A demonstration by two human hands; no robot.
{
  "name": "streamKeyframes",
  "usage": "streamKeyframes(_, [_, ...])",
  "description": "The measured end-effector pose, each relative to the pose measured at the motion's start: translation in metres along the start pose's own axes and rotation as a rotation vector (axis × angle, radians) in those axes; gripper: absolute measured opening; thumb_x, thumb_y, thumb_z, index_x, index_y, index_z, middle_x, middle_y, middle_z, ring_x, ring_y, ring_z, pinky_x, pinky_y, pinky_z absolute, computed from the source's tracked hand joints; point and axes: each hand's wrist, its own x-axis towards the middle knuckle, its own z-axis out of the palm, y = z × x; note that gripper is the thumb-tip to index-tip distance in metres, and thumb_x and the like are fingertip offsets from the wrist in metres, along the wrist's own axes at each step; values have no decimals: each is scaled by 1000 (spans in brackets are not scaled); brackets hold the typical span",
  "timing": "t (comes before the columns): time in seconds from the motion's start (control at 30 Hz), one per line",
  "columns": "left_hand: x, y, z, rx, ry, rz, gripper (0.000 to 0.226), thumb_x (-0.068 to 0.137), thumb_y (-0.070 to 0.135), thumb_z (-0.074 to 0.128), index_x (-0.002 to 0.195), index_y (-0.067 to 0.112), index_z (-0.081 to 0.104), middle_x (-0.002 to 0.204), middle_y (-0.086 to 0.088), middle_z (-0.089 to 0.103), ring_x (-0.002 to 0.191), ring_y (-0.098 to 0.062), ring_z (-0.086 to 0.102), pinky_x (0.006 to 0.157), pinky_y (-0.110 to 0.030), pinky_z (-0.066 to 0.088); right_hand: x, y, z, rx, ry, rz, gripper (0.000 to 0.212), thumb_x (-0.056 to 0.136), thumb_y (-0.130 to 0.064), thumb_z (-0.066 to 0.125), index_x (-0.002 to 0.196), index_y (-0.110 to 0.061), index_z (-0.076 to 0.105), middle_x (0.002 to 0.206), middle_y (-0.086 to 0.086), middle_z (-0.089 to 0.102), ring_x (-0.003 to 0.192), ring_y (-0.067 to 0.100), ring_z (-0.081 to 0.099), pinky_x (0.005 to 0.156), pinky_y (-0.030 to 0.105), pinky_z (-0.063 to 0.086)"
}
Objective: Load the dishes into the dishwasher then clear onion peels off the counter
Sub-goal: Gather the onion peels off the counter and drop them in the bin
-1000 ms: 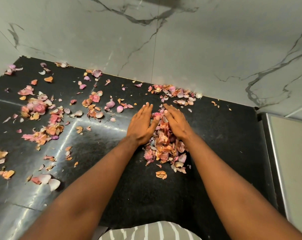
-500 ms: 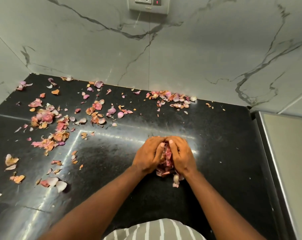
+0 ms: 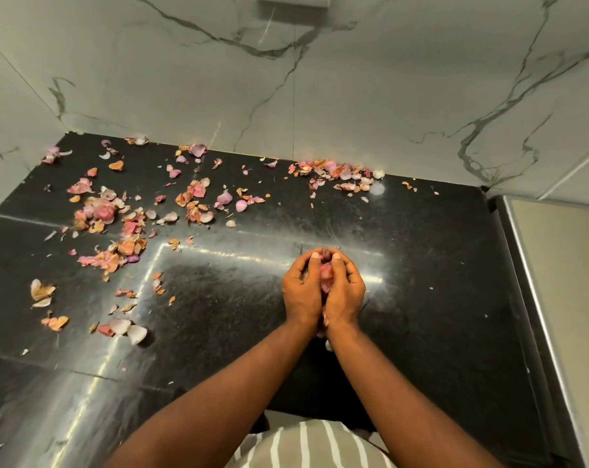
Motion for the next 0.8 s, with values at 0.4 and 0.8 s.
streamKeyframes(0.4, [-10,20,-53,-124,186,-13,15,99,18,70,108,8,77,100,-8,79,99,-25,76,93,-43,61,-41,8,36,258,-193,215,15,100,-5,64,104,-10,77,103,11,78,98,25,74,84,33,61])
streamKeyframes(0.8, [-110,21,-150,-169,864,114,14,99,19,71,109,13,78,103,-4,79,101,-22,76,96,-47,59,-162,50,41,61,-805,514,16,100,-7,64,111,-7,76,115,22,74,110,37,71,98,47,56])
